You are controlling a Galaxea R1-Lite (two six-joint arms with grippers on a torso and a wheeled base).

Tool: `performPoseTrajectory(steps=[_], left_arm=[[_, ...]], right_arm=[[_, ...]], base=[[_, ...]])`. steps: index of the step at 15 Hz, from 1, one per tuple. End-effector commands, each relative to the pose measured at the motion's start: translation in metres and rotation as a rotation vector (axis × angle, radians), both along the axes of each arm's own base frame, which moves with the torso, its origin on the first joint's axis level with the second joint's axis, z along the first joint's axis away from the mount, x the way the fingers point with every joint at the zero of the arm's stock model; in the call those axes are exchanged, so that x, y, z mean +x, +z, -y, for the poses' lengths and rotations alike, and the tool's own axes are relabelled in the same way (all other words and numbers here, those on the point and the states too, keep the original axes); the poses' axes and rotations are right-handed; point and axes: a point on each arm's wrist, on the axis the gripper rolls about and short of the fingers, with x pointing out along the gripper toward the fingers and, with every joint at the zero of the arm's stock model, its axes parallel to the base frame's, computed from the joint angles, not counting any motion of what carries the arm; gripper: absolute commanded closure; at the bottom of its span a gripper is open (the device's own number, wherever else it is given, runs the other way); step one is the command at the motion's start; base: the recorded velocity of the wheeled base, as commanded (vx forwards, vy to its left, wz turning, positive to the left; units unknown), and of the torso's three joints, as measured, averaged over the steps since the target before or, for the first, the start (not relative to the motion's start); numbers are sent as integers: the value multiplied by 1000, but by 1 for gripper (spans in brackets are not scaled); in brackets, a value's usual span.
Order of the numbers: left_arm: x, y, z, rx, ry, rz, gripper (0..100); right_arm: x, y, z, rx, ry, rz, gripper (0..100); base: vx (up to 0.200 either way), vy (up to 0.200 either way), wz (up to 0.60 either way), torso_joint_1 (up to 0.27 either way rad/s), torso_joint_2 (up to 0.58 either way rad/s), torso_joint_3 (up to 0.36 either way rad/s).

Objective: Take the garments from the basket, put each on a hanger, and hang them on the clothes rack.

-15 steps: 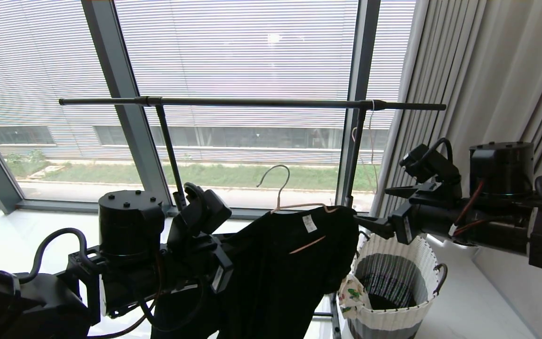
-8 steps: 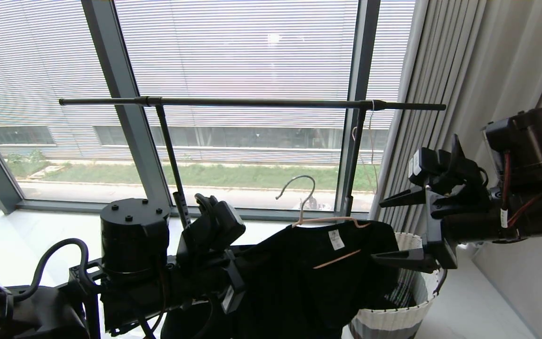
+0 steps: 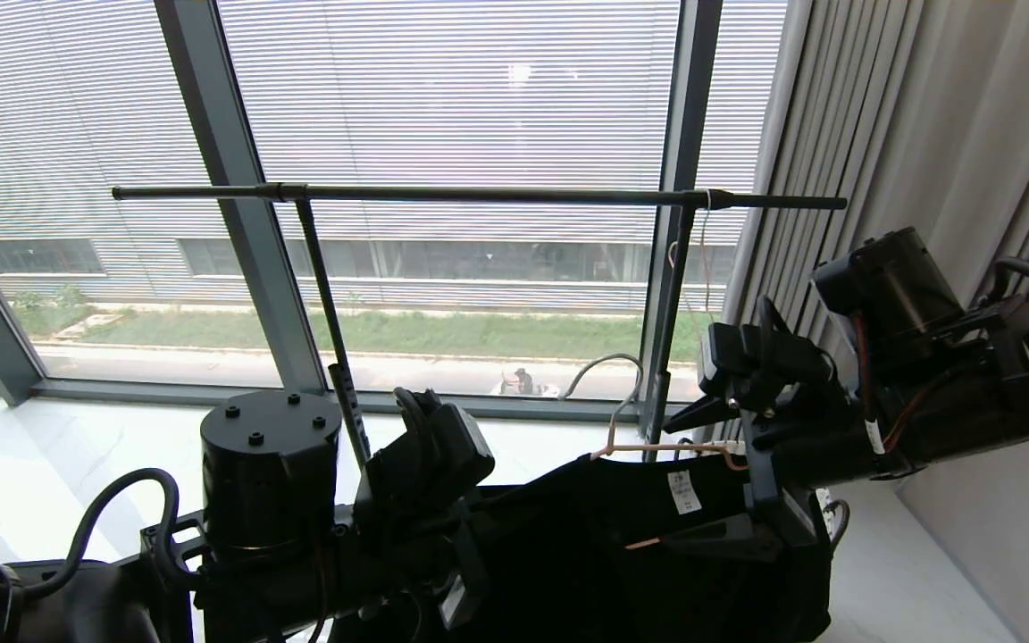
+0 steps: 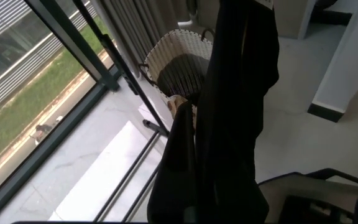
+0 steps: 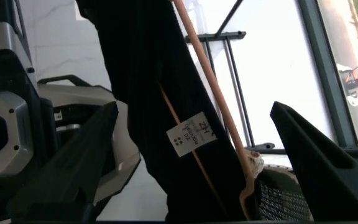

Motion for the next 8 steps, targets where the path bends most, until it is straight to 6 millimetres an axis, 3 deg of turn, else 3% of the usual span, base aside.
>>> performPoseTrajectory(steps=[1,6,7,8], left_arm=[[-2,2,1,-4,-6,6,100],[-4,2,3,-4,-17,8,100],[-4,2,3,-4,-17,8,100],[-4,2,3,-4,-16,9,100]], right_arm=[[6,-13,-5,-28,0,-37,0],[11,-20,-4,-43,-15,-55,0],[11,-20,-4,-43,-15,-55,100],[11,-20,-4,-44,-15,-53,100]], base=[[0,0,0,0,0,0],[0,0,0,0,0,0],[0,0,0,0,0,0],[0,0,0,0,0,0]])
